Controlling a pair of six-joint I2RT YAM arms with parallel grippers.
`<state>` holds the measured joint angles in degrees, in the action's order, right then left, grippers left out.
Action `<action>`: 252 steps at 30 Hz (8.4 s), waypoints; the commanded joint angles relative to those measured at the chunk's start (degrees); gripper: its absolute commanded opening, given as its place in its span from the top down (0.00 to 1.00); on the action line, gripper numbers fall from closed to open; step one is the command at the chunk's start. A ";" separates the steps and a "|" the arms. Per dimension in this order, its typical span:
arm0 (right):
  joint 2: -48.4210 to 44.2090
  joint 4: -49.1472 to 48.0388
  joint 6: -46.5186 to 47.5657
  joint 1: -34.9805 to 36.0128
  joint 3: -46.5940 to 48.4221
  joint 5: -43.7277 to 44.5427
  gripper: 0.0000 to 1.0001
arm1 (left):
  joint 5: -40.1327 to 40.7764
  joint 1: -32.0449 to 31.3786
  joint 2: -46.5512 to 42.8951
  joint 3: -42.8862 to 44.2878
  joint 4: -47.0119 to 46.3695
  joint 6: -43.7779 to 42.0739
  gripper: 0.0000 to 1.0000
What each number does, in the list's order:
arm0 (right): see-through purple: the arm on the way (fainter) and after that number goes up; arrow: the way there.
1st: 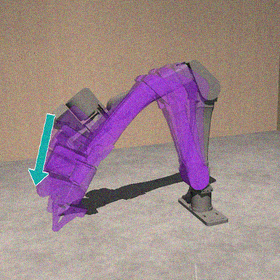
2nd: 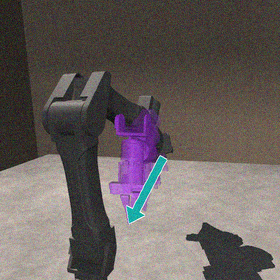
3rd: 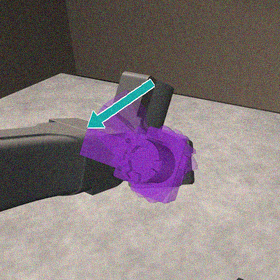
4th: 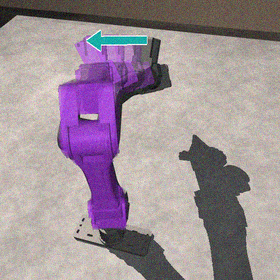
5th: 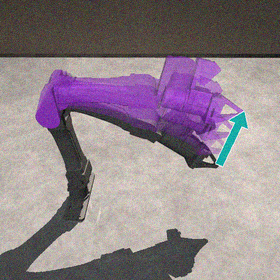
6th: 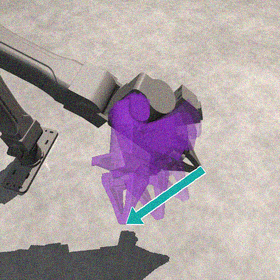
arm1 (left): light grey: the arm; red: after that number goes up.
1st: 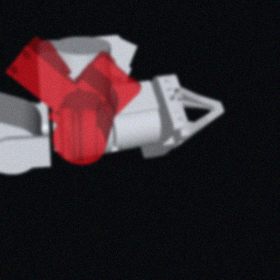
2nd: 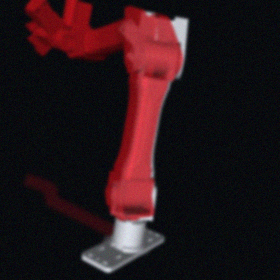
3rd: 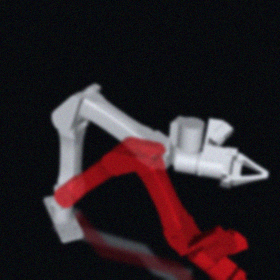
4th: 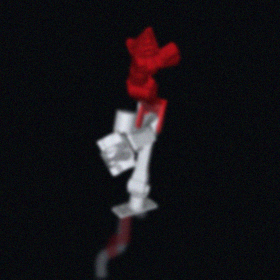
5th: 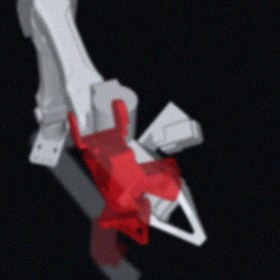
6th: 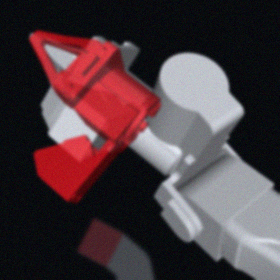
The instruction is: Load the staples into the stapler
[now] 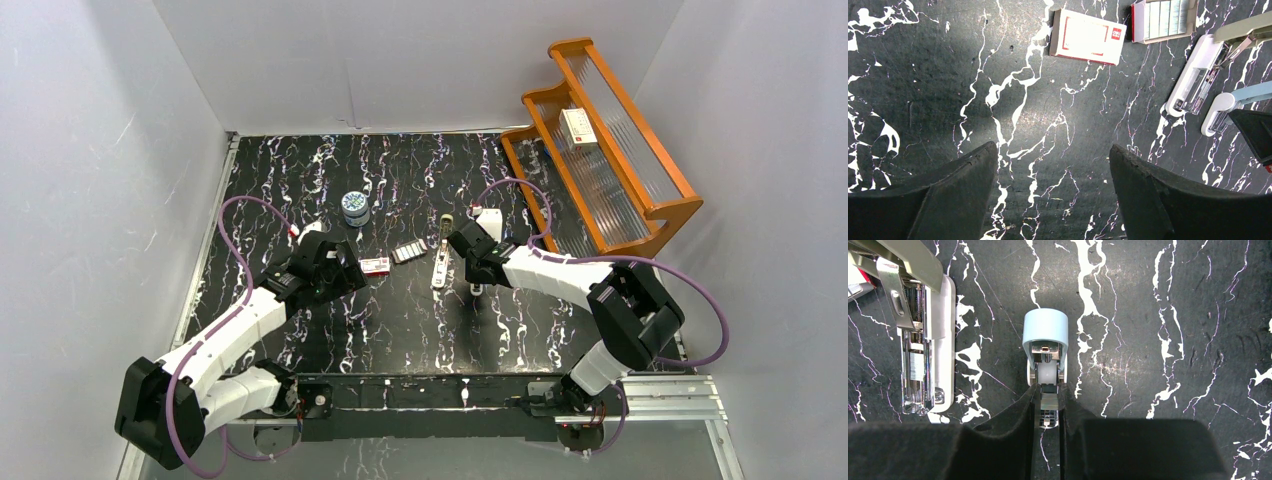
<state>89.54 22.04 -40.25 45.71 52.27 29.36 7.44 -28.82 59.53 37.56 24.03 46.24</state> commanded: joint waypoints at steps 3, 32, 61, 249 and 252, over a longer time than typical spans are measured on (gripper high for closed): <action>-0.59 -1.56 -0.45 -0.28 0.51 0.43 0.76 | 0.38 0.34 -0.82 1.63 0.63 -0.25 0.21; -3.27 -1.23 -1.92 -0.27 -0.06 1.80 0.76 | 0.30 0.34 -1.15 1.02 0.56 -0.20 0.21; -1.55 -2.15 -2.04 -0.28 -0.98 0.75 0.76 | -0.30 0.34 -0.15 0.98 -0.01 -0.07 0.21; -6.24 15.09 -8.27 5.00 0.15 -18.69 0.72 | -6.16 -27.74 43.96 7.98 -36.80 22.85 1.00; -5.73 14.97 -8.52 5.47 -0.08 -18.39 0.72 | -5.69 -27.62 43.02 7.53 -36.90 22.39 1.00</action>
<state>84.25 35.55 -46.37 49.50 52.82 15.68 -5.63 -58.19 103.22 47.18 -17.91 70.13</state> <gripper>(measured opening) 0.352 0.007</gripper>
